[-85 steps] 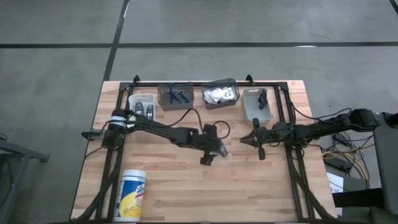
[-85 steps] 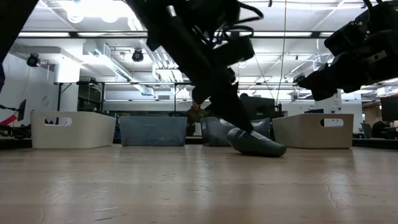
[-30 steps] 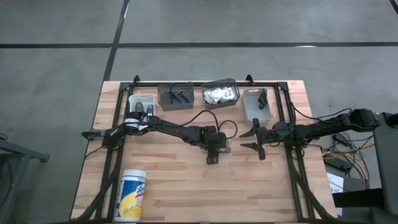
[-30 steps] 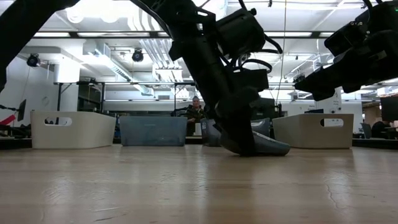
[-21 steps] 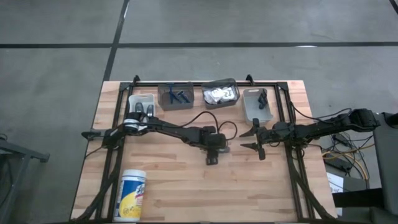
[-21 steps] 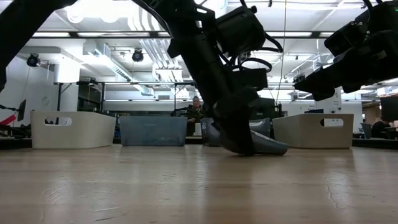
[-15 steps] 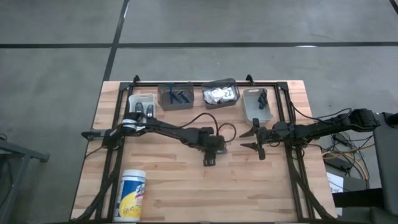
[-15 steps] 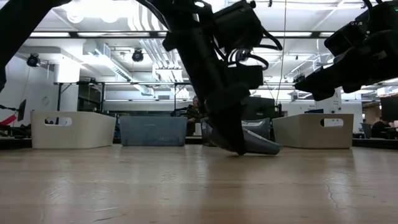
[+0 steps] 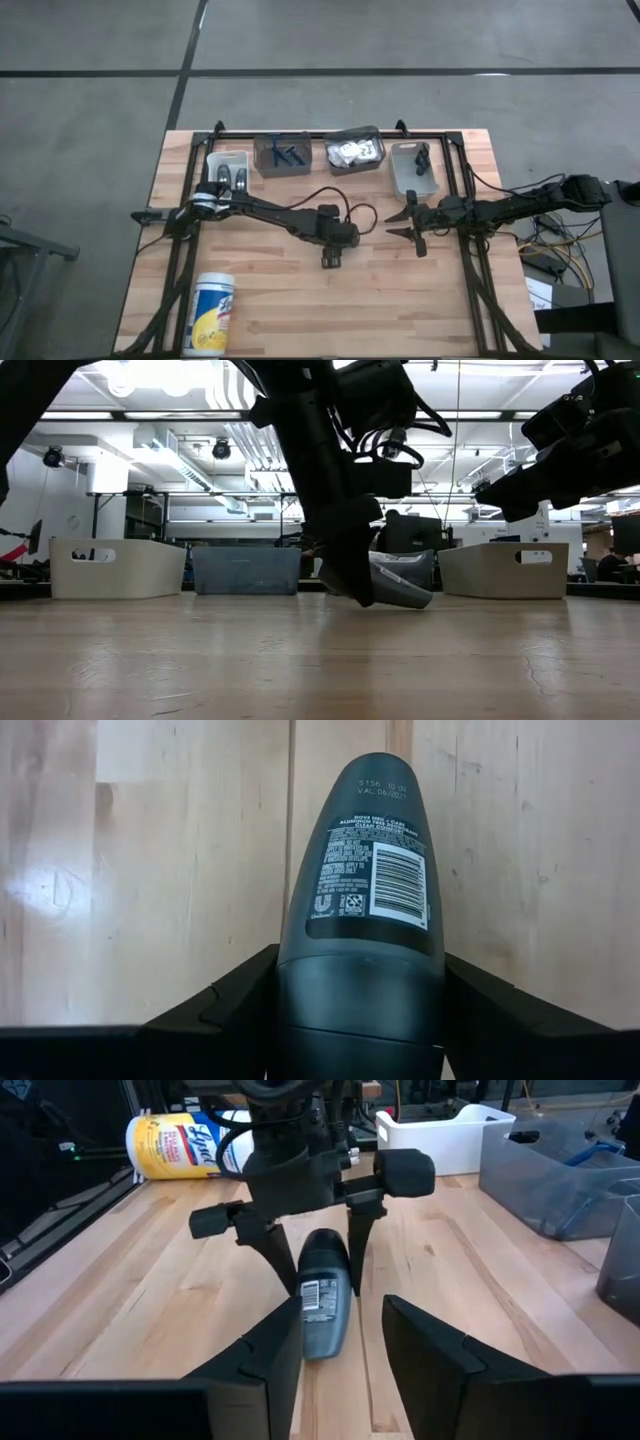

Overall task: Pick & Place Travel size toiletries
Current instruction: Put the black deodorant into the white bin

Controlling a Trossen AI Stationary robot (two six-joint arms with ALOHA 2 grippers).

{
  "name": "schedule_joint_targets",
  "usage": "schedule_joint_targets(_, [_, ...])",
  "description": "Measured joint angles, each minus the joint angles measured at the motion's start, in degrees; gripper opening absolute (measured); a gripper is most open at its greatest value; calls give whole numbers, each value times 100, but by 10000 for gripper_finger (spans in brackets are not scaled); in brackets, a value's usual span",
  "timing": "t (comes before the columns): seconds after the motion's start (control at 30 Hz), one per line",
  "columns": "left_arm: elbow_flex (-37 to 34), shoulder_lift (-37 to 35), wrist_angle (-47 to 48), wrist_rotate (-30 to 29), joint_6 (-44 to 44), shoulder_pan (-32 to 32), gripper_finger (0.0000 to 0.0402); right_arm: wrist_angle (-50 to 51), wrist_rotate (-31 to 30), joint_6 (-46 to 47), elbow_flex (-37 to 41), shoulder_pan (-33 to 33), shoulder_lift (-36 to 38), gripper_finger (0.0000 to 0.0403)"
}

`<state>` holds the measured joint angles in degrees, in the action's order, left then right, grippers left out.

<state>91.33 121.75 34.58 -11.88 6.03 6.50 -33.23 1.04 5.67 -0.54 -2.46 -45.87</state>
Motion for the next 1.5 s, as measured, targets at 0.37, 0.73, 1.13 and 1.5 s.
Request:
schedule_joint_targets(0.37, [-41, -404, -15, -58, -448, 46, 231, 1, 0, -7, 1, -1, 0, 101])
schedule_joint_targets(0.73, [-1114, -1654, -497, -426, -415, 46, 232, 1, 0, 10, 0, -1, 0, 65])
schedule_joint_targets(1.13, [-3744, -3995, -2518, -479, 302, 46, 232, -2, -1, 16, 0, 0, -2, 44])
schedule_joint_targets(1.5, [-5097, -5472, -3157, -659, 797, 46, 232, 2, 0, -6, 0, 0, -2, 78])
